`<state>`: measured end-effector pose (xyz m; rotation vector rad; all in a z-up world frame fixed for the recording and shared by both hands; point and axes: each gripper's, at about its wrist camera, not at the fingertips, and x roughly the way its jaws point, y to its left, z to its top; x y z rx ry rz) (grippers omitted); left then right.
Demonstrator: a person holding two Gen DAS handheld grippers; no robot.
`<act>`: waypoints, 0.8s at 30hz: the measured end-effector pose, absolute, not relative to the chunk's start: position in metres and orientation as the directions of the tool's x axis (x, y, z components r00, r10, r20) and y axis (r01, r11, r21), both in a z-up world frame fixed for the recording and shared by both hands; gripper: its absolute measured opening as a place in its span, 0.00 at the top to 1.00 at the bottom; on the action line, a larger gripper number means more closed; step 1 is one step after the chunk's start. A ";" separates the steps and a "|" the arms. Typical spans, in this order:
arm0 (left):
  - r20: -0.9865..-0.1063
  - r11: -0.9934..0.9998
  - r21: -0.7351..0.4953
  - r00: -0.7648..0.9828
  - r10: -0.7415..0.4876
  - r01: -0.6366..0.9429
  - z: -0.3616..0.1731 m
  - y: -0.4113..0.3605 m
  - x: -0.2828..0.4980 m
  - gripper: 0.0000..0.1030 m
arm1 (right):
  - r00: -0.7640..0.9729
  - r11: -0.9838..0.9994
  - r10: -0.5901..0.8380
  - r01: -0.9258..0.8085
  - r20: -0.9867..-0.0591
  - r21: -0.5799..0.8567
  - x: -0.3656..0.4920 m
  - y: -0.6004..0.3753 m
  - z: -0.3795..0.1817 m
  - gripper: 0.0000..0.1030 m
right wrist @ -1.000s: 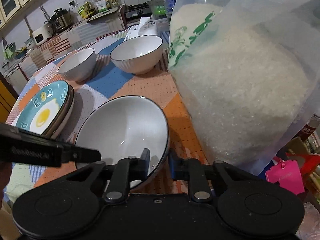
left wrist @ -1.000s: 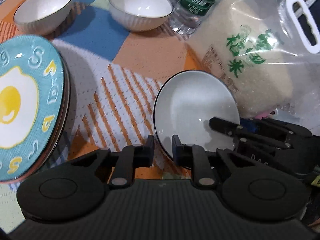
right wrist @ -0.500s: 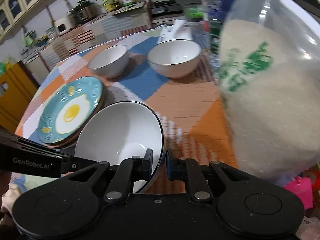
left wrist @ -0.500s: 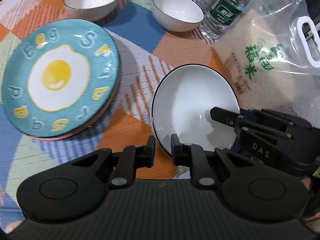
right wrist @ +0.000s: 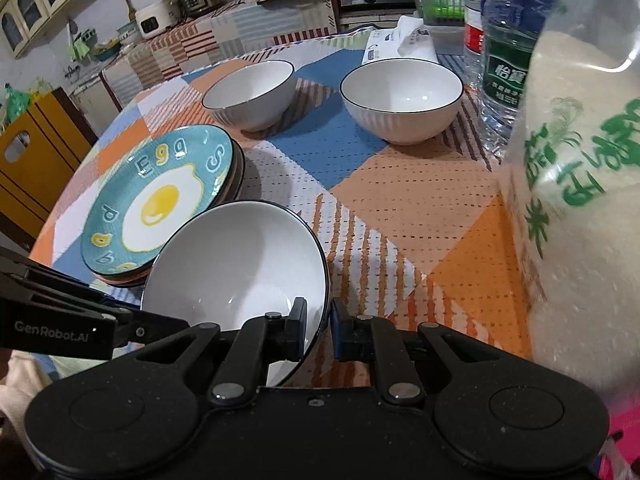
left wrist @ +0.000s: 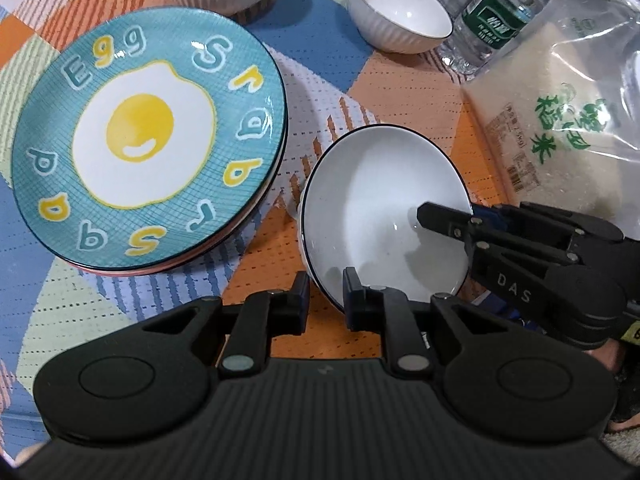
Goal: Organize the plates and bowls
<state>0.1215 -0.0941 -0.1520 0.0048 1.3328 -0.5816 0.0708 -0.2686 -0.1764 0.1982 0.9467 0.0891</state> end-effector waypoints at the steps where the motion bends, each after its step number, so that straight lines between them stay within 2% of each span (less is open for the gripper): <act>1: -0.912 0.861 -0.319 0.117 -0.393 0.397 -0.153 -0.095 0.122 0.85 | 0.580 0.980 0.158 0.009 -0.799 0.200 0.073 -0.269 -0.177 0.84; 14: -0.911 0.858 -0.319 0.120 -0.395 0.402 -0.143 -0.094 0.125 0.83 | 0.604 0.987 0.147 -0.043 -0.783 0.152 0.075 -0.273 -0.170 0.81; 18: -0.908 0.853 -0.278 0.168 -0.383 0.441 -0.123 -0.092 0.123 0.83 | 0.658 0.989 0.143 -0.073 -0.739 0.126 0.066 -0.278 -0.150 0.68; 21: -0.885 0.843 -0.282 0.215 -0.413 0.459 -0.104 -0.089 0.124 0.80 | 0.702 0.992 0.124 -0.089 -0.701 0.087 0.062 -0.281 -0.138 0.64; 24: -0.861 0.836 -0.255 0.280 -0.425 0.485 -0.085 -0.091 0.126 0.79 | 0.746 0.994 0.102 -0.098 -0.658 0.042 0.059 -0.281 -0.130 0.51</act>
